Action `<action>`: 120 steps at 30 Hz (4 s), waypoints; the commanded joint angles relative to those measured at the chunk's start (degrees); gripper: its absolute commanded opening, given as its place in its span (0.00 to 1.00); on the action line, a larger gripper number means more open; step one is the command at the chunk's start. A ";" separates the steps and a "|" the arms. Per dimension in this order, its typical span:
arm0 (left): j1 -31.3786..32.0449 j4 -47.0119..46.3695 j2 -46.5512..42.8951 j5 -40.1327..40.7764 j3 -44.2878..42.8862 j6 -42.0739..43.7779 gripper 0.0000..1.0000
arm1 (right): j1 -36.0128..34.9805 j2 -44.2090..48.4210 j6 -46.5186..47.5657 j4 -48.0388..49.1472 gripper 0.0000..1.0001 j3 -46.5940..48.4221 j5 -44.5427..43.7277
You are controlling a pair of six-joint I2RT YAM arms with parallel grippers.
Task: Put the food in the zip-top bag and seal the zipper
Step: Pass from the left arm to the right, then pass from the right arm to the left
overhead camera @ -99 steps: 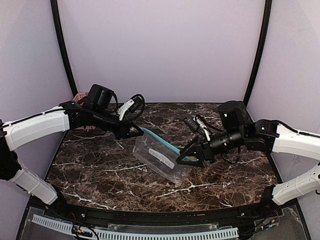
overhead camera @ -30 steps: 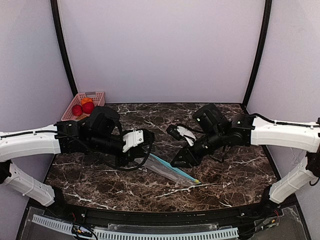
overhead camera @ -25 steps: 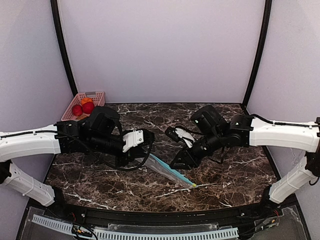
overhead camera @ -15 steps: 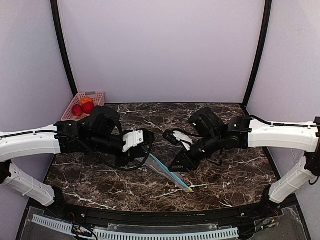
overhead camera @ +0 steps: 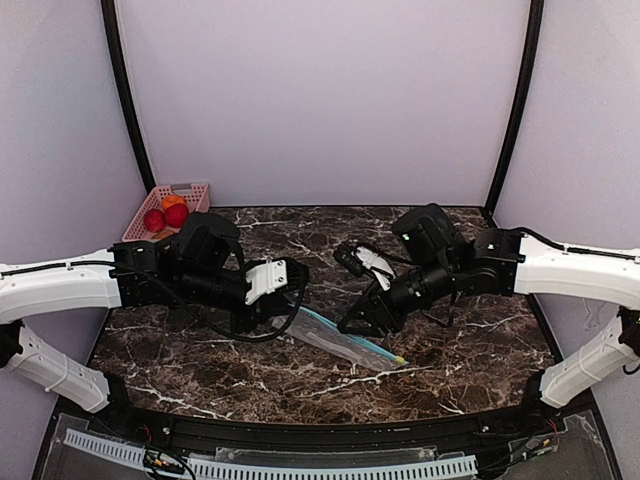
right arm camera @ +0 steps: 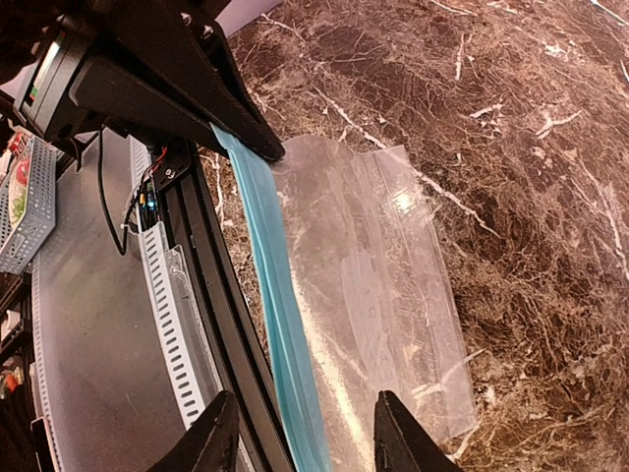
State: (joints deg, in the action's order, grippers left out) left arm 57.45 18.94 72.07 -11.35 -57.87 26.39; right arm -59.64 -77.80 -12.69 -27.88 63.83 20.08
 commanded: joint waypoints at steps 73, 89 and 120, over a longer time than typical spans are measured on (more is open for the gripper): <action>0.32 -16.33 -6.38 17.73 0.99 -50.48 0.85 | -0.72 -4.51 -20.11 -2.58 0.00 8.43 -37.21; -1.84 -27.00 5.00 15.84 2.70 -69.56 0.85 | -5.28 -11.77 -21.68 5.12 0.00 9.78 -37.56; -3.05 -21.05 11.58 18.25 3.92 -69.81 0.64 | -6.28 -17.84 -21.99 0.49 0.00 17.11 -41.34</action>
State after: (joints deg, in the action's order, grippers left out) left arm 54.72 -5.65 82.96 4.67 -54.89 -44.82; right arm -65.23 -94.15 -33.78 -25.87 78.67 -19.25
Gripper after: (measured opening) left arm 0.640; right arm 0.006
